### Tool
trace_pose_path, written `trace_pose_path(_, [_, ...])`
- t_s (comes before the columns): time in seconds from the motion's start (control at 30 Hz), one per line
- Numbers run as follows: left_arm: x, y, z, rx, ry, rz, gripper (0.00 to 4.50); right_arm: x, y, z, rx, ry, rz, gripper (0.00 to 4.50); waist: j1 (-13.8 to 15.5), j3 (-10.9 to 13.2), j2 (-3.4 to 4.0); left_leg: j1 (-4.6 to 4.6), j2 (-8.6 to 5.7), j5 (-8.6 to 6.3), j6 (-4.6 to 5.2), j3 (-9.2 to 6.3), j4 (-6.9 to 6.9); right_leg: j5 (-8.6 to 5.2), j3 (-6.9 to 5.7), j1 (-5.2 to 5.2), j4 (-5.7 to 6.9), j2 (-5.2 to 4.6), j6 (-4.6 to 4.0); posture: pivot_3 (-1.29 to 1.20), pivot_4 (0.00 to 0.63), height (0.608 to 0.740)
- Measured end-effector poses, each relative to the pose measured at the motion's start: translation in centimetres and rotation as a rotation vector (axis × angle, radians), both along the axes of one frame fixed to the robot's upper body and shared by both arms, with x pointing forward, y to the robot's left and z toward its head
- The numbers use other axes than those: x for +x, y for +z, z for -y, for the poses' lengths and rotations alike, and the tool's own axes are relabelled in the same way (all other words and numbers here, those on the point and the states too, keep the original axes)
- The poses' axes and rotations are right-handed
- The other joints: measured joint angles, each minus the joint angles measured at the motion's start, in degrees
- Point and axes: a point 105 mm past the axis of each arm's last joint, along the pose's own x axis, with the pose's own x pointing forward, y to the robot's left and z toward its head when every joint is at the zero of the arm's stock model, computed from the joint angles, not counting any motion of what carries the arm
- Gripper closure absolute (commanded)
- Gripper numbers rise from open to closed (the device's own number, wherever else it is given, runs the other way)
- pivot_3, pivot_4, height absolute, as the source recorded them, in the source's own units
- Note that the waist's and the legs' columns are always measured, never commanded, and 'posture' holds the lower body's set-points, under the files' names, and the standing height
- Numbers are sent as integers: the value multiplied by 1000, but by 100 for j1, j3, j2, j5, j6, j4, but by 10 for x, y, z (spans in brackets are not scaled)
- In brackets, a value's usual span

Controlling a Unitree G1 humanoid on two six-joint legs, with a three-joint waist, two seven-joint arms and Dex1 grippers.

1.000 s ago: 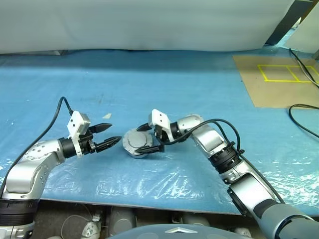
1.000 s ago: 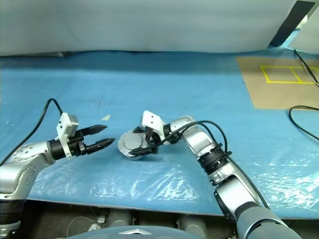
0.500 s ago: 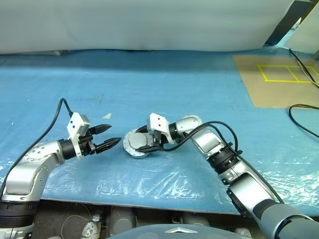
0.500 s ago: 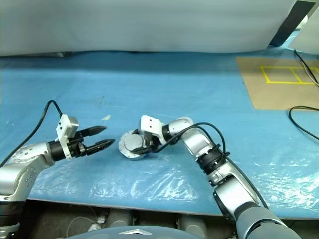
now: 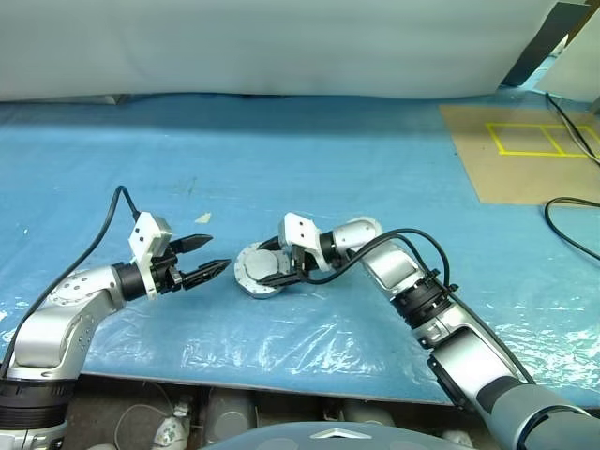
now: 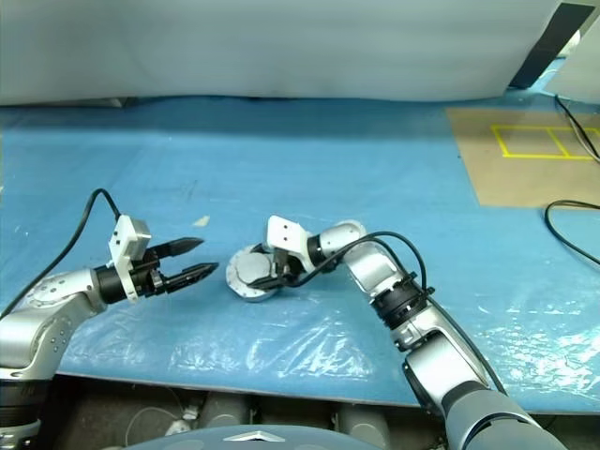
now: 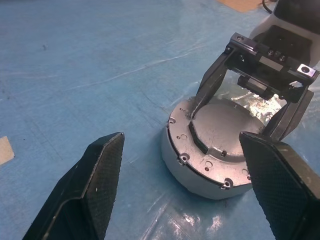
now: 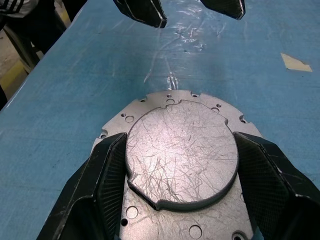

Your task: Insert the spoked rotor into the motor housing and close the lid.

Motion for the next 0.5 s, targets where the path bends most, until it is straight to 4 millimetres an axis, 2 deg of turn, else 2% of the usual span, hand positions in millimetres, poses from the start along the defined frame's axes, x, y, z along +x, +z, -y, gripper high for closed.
trace_pose_path(0.33, [-1,-1,5,2,-21,-2,621,4,-7,0,7,-32,-33,1540,2,0,0,59,2,-5,9,4,1,-13,10,47,-1,-14,-18,0,150,740])
trace_pose_path(0.5, [0,1,6,3,-23,5,621,11,-8,10,37,-70,-105,1540,38,0,2,102,-5,-13,26,9,-4,-16,11,98,-11,-32,-15,0,150,740])
